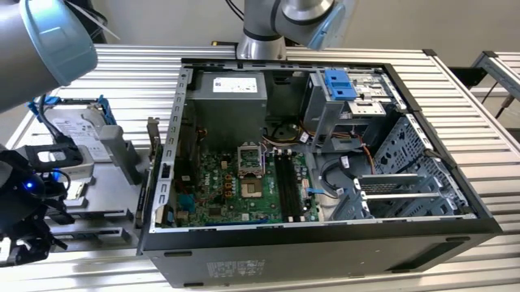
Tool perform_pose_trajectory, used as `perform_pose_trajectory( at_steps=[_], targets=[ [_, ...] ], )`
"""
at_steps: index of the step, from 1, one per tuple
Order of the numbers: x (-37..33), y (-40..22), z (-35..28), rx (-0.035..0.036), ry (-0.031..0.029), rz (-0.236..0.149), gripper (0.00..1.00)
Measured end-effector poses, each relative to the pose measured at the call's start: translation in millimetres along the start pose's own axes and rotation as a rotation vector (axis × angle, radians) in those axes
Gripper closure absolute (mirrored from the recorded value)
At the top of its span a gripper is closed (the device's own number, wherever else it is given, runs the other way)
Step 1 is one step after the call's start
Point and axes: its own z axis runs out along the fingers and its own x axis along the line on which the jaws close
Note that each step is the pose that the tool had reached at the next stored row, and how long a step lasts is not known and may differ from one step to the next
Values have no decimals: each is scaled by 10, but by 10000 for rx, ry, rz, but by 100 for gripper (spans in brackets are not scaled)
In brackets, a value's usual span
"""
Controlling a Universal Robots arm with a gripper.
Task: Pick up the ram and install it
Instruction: 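Pick up the ram and move it above insertion slot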
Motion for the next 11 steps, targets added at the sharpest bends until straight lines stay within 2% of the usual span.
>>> perform_pose_trajectory(
  at_steps=[5,11],
  targets=[
    [3,1,88,9,1,0,0],
    [3,1,95,10,0,0,0]
  ],
)
